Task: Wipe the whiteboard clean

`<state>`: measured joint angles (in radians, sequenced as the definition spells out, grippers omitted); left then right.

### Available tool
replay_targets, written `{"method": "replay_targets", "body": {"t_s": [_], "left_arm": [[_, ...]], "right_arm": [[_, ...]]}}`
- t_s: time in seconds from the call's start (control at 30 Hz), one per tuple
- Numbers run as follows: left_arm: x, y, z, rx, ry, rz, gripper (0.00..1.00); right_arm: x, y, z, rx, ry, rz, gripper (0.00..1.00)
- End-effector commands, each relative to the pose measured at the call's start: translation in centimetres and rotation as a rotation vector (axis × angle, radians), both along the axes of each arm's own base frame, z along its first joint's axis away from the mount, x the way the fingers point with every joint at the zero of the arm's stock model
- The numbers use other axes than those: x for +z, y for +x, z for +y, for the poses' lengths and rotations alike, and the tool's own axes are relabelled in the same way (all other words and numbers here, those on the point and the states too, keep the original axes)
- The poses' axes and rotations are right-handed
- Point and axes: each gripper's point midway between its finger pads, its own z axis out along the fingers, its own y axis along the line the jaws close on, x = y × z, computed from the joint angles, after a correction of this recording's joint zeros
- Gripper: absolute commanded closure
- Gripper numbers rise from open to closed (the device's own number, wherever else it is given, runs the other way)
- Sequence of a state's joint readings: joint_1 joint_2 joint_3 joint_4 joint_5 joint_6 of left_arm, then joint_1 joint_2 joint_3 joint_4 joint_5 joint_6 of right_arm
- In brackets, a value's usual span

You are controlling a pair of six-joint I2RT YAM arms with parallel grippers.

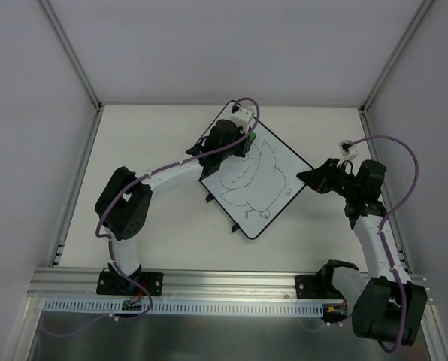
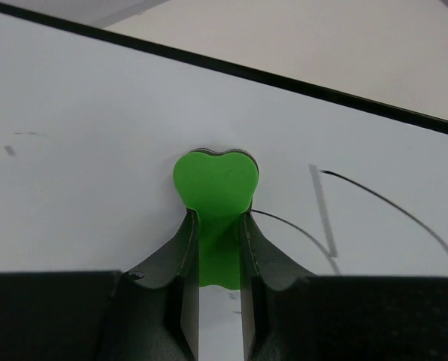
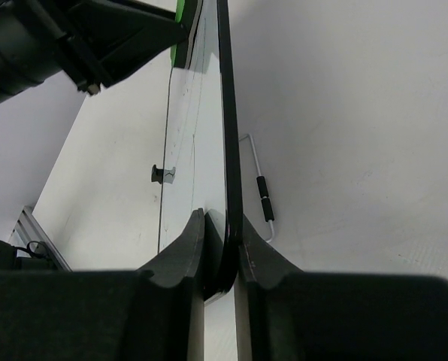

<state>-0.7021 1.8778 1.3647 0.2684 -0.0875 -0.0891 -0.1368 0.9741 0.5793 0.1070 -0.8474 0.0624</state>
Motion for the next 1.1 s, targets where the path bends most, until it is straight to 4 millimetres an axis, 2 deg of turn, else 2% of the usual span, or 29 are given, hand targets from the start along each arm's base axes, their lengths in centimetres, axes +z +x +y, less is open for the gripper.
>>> {"method": "replay_targets", "body": {"t_s": [0.0, 0.07, 0.17, 0.37, 0.4, 0.53, 0.7, 0.9, 1.07], "left_arm": [[-5.9, -7.2, -3.4, -0.181, 0.071, 0.181, 1.0], [-5.6, -6.9, -2.9, -0.146, 0.071, 0.175, 1.0], [-4.8, -4.9, -1.3, -0.052, 0.081, 0.142, 1.0], [-4.3, 0.2, 3.8, 0.121, 0.051, 0.142, 1.0], [-4.3, 1.5, 5.3, 0.157, 0.048, 0.149, 1.0], [-5.1, 4.7, 7.7, 0.204, 0.052, 0.178, 1.0], [-5.8, 6.5, 8.3, 0.178, 0.124, 0.177, 1.0], [-6.1, 8.3, 9.3, 0.193, 0.11, 0.193, 1.0], [-4.8, 8.8, 7.3, 0.092, 0.08, 0.175, 1.0]], "right_arm": [[-1.3, -0.1, 0.7, 0.134, -0.215, -0.193, 1.0], [-1.3, -0.2, 0.7, 0.134, -0.217, -0.192, 1.0], [-1.4, -0.2, 0.8, 0.137, -0.226, -0.193, 1.0], [-1.4, -0.3, 0.9, 0.139, -0.232, -0.197, 1.0], [-1.4, -0.3, 0.9, 0.141, -0.233, -0.197, 1.0], [-1.4, -0.4, 0.9, 0.141, -0.239, -0.199, 1.0], [-1.5, -0.5, 1.0, 0.143, -0.247, -0.2, 1.0], [-1.6, -0.5, 1.1, 0.148, -0.254, -0.197, 1.0], [-1.5, -0.5, 1.1, 0.145, -0.27, -0.209, 1.0]]}}
